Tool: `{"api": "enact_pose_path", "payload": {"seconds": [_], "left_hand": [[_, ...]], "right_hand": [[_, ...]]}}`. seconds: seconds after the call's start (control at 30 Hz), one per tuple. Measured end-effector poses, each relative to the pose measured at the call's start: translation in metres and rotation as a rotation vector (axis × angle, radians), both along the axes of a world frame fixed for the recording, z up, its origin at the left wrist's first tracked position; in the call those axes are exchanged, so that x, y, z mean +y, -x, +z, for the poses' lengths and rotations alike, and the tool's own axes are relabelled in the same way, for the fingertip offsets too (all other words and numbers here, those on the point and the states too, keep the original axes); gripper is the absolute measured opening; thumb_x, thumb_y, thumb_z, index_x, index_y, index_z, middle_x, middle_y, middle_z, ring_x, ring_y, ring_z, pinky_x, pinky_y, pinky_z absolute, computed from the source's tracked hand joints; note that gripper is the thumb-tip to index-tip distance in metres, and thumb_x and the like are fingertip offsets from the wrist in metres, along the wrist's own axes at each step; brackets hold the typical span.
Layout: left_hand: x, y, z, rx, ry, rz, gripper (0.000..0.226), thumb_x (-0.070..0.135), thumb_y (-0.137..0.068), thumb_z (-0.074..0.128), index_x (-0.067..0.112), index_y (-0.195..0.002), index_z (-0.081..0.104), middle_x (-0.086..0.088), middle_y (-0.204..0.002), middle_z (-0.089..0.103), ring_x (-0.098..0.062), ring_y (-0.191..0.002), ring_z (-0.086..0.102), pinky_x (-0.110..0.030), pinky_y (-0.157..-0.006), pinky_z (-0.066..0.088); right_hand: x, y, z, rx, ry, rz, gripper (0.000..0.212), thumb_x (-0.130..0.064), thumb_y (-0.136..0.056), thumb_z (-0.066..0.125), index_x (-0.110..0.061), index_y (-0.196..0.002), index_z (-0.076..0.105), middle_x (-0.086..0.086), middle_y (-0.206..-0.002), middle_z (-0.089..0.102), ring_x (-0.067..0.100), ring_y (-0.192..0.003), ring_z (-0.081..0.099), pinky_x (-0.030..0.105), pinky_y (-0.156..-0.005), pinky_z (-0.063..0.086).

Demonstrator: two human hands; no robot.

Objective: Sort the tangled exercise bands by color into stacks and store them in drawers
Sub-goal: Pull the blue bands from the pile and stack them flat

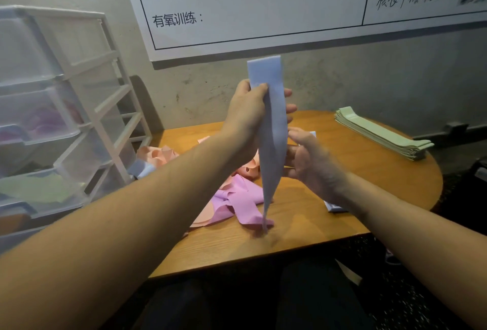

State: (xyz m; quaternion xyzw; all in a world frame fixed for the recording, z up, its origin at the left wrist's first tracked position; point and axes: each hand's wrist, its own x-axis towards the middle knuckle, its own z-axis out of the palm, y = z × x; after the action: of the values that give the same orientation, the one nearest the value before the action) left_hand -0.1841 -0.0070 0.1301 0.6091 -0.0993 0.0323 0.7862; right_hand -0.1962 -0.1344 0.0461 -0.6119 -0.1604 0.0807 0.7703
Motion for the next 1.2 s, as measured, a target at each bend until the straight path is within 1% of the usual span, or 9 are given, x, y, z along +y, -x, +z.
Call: {"api": "enact_pose_path", "payload": {"seconds": [0.07,0.17,0.3,0.5,0.63,0.73,0.97,1.1,1.2], "left_hand": [[-0.003,-0.005,0.003,0.056,0.094,-0.012,0.014,0.014,-0.108,0.038,0.008,-0.116,0.047,-0.014,-0.097,0.067,-0.023,-0.072,0.073,-0.041,-0.072,0.062],[-0.009,-0.022,-0.002,0.101,0.091,0.018,0.012,0.019,-0.107,0.044,0.012,-0.111,0.053,-0.013,-0.091,0.069,-0.024,-0.078,0.069,-0.042,-0.079,0.060],[-0.020,-0.042,-0.012,0.096,0.020,0.129,0.010,0.023,-0.104,0.055,0.021,-0.099,0.064,0.000,-0.092,0.069,-0.014,-0.083,0.062,-0.029,-0.074,0.052],[-0.040,-0.064,-0.027,0.090,-0.136,0.171,0.008,0.025,-0.100,0.061,0.022,-0.103,0.069,0.003,-0.088,0.068,-0.011,-0.073,0.056,-0.026,-0.061,0.039],[-0.053,-0.084,-0.037,0.141,-0.127,0.152,0.016,0.023,-0.099,0.064,0.020,-0.113,0.069,0.002,-0.092,0.072,-0.009,-0.073,0.066,-0.020,-0.048,0.049],[-0.068,-0.100,-0.048,0.154,-0.100,0.121,0.019,0.020,-0.099,0.064,0.014,-0.117,0.069,-0.002,-0.092,0.073,-0.016,-0.072,0.069,-0.022,-0.049,0.052],[-0.105,-0.135,-0.081,0.196,-0.144,0.073,0.026,0.020,-0.098,0.065,0.010,-0.123,0.066,-0.009,-0.106,0.072,-0.024,-0.077,0.073,-0.028,-0.058,0.058],[-0.118,-0.150,-0.096,0.213,-0.228,0.057,0.021,0.017,-0.102,0.058,0.009,-0.119,0.065,-0.008,-0.101,0.068,-0.026,-0.082,0.072,-0.030,-0.061,0.061],[-0.124,-0.163,-0.104,0.299,-0.279,0.079,0.020,0.005,-0.098,0.046,0.005,-0.110,0.062,-0.016,-0.094,0.056,-0.030,-0.071,0.069,-0.039,-0.068,0.064]], "right_hand": [[-0.003,0.000,-0.007,-0.001,0.097,-0.033,0.042,-0.035,-0.090,0.057,-0.016,-0.127,0.058,0.003,-0.106,0.072,0.018,-0.097,0.070,0.035,-0.077,0.056],[-0.008,-0.002,-0.014,-0.030,0.267,-0.161,0.022,-0.022,-0.099,0.057,-0.023,-0.121,0.063,-0.001,-0.102,0.074,0.015,-0.091,0.070,0.034,-0.073,0.055],[-0.020,-0.004,-0.019,-0.011,0.268,-0.263,0.014,-0.028,-0.103,0.054,-0.026,-0.109,0.067,-0.011,-0.081,0.072,0.006,-0.069,0.066,0.025,-0.059,0.048],[-0.048,-0.004,-0.027,0.003,0.362,-0.407,0.015,-0.034,-0.097,0.058,-0.020,-0.094,0.062,0.004,-0.078,0.065,0.018,-0.071,0.060,0.037,-0.067,0.046],[-0.075,-0.001,-0.029,0.005,0.503,-0.436,0.010,-0.021,-0.094,0.054,-0.017,-0.101,0.060,0.006,-0.082,0.064,0.019,-0.070,0.059,0.033,-0.063,0.044],[-0.094,-0.001,-0.033,0.011,0.543,-0.476,0.010,-0.017,-0.096,0.053,-0.017,-0.101,0.061,0.021,-0.087,0.066,0.023,-0.073,0.058,0.034,-0.065,0.042],[-0.132,-0.009,-0.049,0.082,0.603,-0.615,0.009,-0.027,-0.099,0.049,-0.024,-0.103,0.056,0.002,-0.097,0.062,0.016,-0.083,0.055,0.035,-0.068,0.042],[-0.143,-0.016,-0.056,0.120,0.580,-0.662,0.018,-0.019,-0.093,0.056,-0.024,-0.106,0.045,0.004,-0.083,0.057,0.016,-0.071,0.052,0.029,-0.054,0.040],[-0.144,-0.023,-0.061,0.156,0.554,-0.613,0.015,-0.011,-0.090,0.059,-0.022,-0.097,0.051,0.007,-0.083,0.056,0.015,-0.063,0.052,0.021,-0.038,0.035]]}}
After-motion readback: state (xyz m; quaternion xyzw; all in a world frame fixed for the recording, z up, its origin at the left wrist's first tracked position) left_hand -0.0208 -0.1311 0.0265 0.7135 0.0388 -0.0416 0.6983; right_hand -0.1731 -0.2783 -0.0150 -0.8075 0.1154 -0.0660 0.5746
